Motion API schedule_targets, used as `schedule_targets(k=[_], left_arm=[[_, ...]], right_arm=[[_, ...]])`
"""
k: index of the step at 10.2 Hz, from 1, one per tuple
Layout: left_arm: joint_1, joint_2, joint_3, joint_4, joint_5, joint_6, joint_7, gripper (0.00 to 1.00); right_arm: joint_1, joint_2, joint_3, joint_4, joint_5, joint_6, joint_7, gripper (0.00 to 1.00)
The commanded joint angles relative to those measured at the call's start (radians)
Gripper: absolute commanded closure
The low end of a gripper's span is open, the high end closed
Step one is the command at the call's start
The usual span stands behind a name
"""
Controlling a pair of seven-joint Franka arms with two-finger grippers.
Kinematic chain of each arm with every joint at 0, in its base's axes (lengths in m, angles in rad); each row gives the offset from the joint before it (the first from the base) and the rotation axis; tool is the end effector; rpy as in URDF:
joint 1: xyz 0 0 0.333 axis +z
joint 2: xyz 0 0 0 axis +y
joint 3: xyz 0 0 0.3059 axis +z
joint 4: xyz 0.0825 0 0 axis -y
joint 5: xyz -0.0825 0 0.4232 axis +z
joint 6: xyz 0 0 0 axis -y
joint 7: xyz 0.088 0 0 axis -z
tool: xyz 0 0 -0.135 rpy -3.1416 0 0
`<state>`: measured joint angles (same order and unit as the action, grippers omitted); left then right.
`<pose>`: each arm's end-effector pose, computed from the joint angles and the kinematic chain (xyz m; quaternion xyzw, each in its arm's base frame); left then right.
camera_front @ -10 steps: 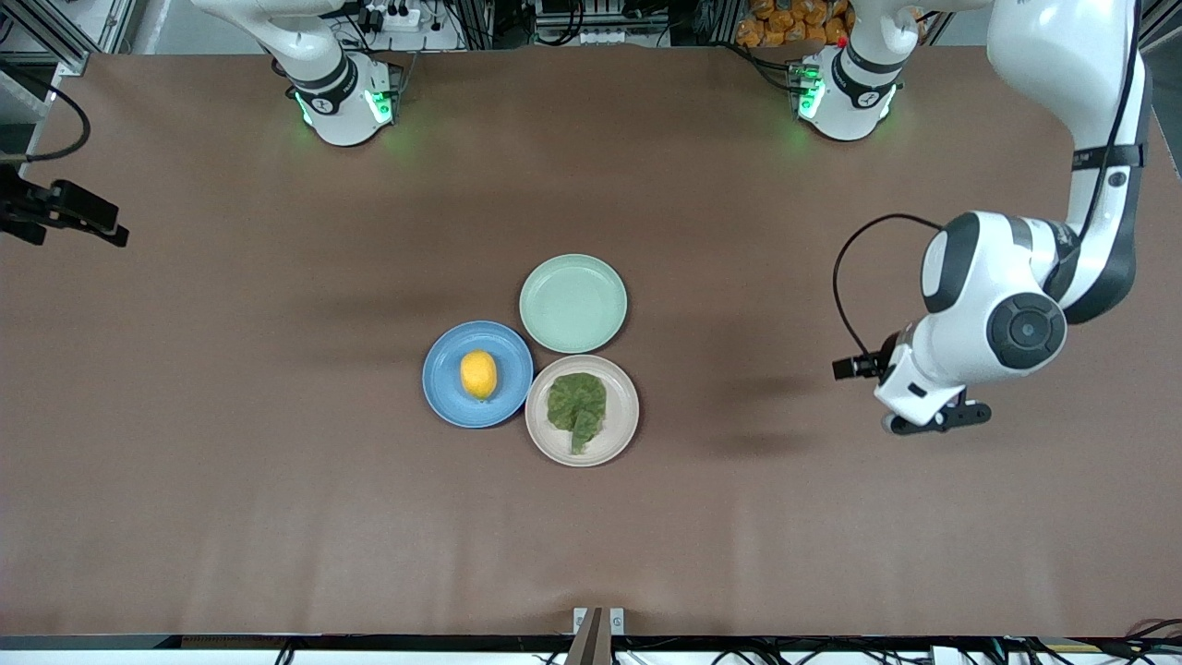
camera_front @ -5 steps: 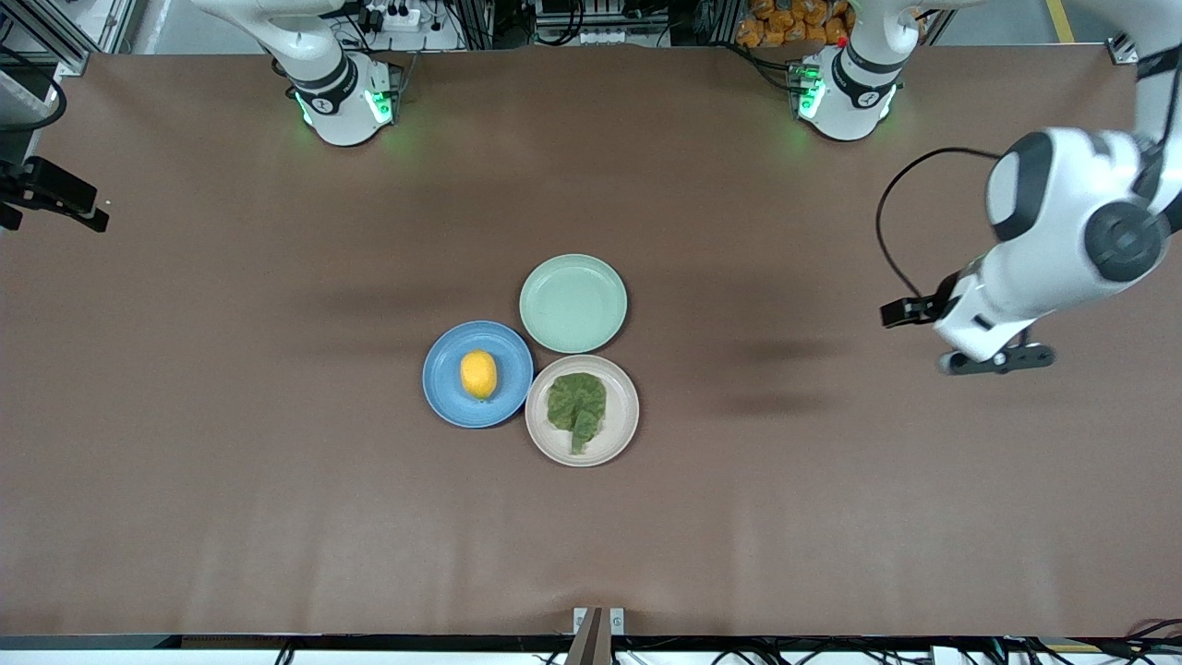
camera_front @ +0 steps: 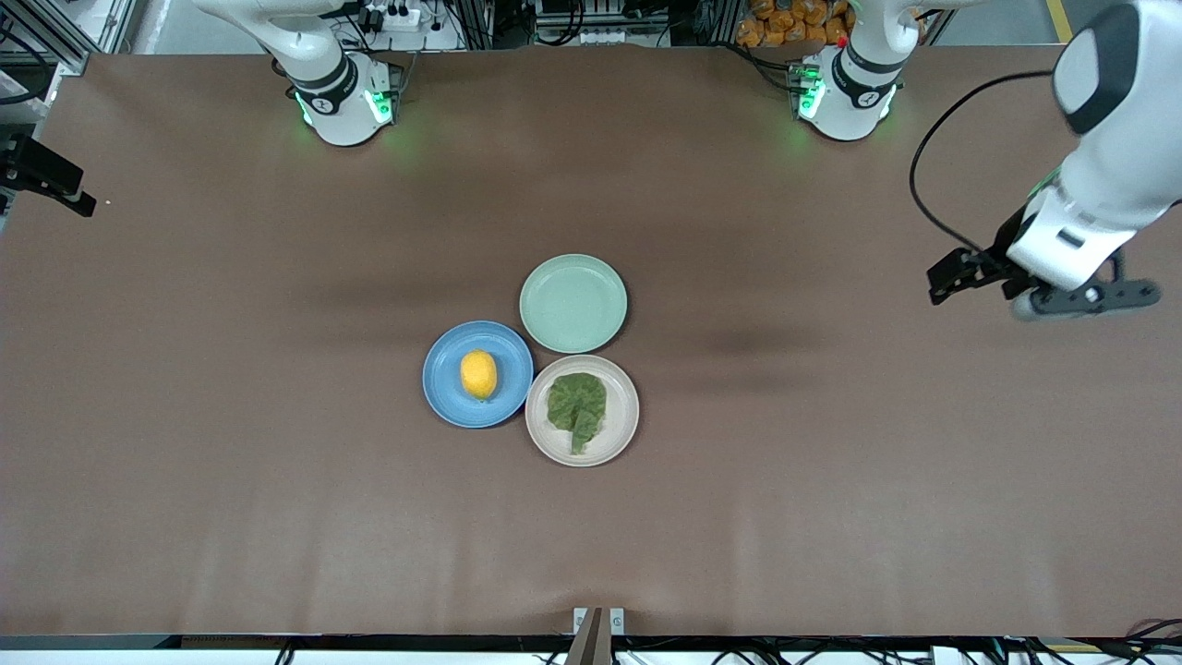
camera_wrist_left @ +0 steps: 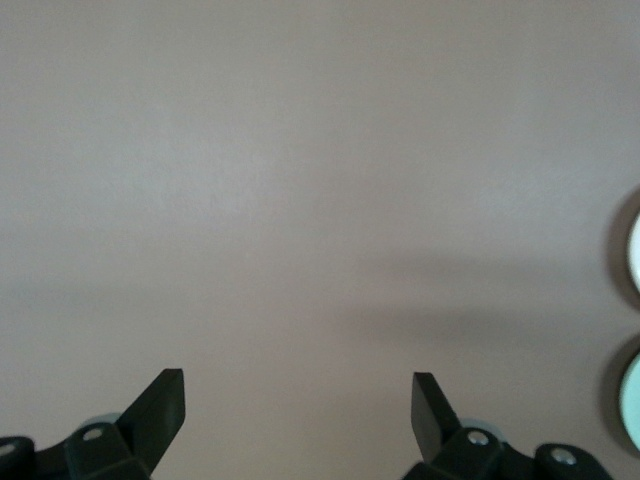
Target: Place lemon and lettuce in plates
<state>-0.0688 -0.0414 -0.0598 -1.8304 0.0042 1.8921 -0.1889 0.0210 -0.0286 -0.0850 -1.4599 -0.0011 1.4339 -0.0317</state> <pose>0.5973 -0.0772 0.5057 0.9982 0.0295 0.0514 0.0049 0.5685 -0.0373 0.6468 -0.9999 0.0162 -0.0013 0.0006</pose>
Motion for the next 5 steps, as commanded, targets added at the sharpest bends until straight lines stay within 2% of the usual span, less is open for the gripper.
schedule_targets(k=[1, 5], left_arm=[[0.004, -0.037, -0.018, 0.074, -0.003, -0.091, 0.083, 0.00], [0.003, -0.037, -0.020, 0.200, -0.003, -0.257, 0.120, 0.00]], right_arm=[[-0.001, -0.010, 0.007, -0.031, -0.003, 0.006, -0.010, 0.00], [-0.001, -0.010, 0.008, -0.048, -0.008, 0.007, -0.010, 0.00]])
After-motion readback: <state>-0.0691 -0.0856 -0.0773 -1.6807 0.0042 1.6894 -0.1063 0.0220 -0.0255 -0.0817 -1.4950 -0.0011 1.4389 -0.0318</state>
